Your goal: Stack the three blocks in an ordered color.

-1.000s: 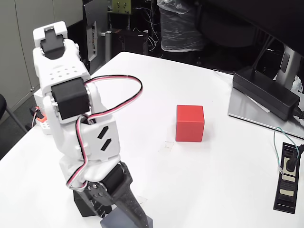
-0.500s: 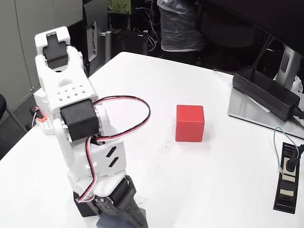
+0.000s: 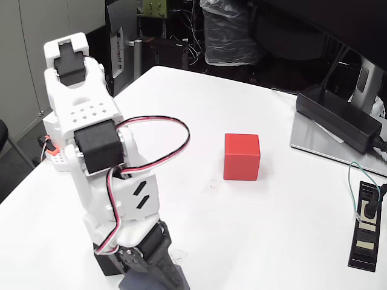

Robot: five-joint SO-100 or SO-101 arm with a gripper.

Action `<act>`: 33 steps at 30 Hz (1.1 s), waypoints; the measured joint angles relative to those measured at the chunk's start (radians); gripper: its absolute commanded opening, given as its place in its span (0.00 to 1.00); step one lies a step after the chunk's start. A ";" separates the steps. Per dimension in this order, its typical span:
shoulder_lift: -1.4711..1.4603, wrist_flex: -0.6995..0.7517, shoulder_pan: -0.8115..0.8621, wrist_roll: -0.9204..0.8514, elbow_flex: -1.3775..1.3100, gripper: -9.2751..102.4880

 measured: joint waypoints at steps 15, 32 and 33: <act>0.434 0.002 -0.296 -0.054 0.005 0.12; 1.068 -0.037 -0.652 -0.460 0.578 0.12; 1.100 -0.063 -0.658 -0.477 0.620 0.12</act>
